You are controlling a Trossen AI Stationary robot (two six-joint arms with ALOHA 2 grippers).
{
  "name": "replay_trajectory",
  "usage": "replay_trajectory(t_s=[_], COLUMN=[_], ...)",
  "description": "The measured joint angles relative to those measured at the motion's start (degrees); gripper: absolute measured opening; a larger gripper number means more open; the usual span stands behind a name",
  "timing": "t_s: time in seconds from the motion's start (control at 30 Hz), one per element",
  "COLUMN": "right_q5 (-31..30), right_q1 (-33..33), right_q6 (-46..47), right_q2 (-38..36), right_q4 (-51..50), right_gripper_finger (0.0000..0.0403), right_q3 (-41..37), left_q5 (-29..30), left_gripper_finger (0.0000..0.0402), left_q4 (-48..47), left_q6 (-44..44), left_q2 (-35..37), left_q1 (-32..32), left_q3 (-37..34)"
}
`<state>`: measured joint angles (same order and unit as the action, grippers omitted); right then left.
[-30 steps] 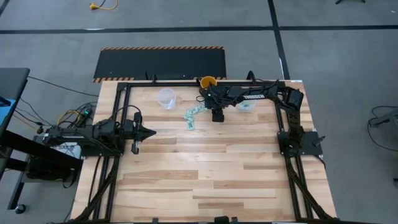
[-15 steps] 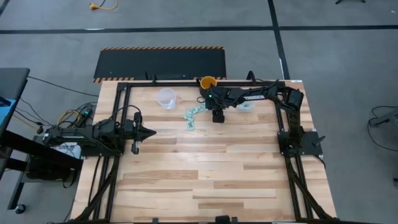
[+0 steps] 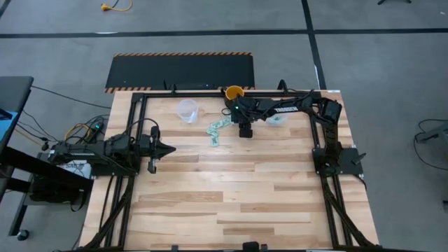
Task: Pick and place Stevia / Truvia into bins
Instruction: Put the stevia packet into the right transparent container
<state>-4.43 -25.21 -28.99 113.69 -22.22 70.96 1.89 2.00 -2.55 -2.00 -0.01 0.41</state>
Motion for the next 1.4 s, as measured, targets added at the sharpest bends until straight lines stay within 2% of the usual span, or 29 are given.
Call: replay_trajectory(t_s=[0.23,0.6,1.07,1.4], right_q5=[-0.04,-0.05,-0.15,-0.20], right_q1=[0.00,0.00,-0.04,-0.07], right_q6=[0.01,0.04,0.00,-1.06], right_q2=[0.00,0.00,0.00,0.00], right_q4=[0.02,0.04,-0.23,-1.01], right_gripper_finger=[0.0099,0.0093,0.0155,0.0147], right_q3=[0.00,0.00,0.00,0.00], left_q5=[0.02,0.00,0.00,0.00], left_gripper_finger=[0.0000,0.0000,0.0000,0.0000], left_q4=[0.00,0.00,0.00,0.00], left_q6=[0.17,-0.05,-0.04,-0.02], left_q2=[0.02,0.02,0.00,0.00], left_q1=[0.00,0.00,-0.01,-0.02], left_q3=[0.01,0.00,0.01,0.00])
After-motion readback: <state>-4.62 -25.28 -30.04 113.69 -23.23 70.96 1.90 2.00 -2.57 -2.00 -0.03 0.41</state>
